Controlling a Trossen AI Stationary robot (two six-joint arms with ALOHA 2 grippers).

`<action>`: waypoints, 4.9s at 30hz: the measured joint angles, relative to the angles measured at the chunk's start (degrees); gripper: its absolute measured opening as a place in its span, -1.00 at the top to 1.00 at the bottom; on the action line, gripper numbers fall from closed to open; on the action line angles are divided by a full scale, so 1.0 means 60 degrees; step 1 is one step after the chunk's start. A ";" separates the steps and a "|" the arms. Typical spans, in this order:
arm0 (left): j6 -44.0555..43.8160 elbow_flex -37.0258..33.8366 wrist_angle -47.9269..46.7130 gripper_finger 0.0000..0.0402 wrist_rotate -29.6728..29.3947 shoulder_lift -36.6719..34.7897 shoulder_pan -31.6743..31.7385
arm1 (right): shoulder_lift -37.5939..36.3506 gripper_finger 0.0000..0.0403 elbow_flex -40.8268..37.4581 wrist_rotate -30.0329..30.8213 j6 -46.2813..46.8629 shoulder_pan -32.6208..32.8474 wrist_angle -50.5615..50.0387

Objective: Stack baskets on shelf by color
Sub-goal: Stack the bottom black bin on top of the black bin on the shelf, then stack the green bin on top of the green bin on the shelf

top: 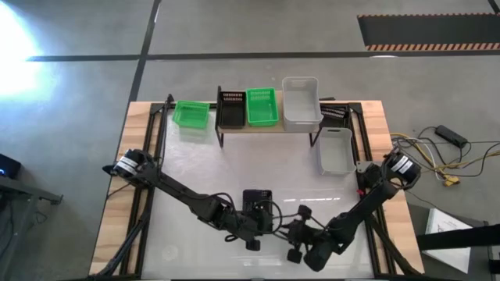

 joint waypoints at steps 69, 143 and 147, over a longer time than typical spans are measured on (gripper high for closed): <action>0.5582 -0.2074 -0.3175 1.00 0.1688 -0.6219 0.6550 | -0.0167 0.69 -0.0413 0.1618 0.2309 0.0861 -0.2057; 0.0749 -0.5835 -0.2451 -0.13 0.4307 -0.5183 1.2194 | -0.0167 0.69 -0.0413 0.2018 0.2313 0.0836 -0.2049; 0.0226 -0.5835 -0.1932 -0.23 0.4184 -0.4546 1.2164 | -0.0167 0.69 -0.0413 0.2018 0.2315 0.0839 -0.2049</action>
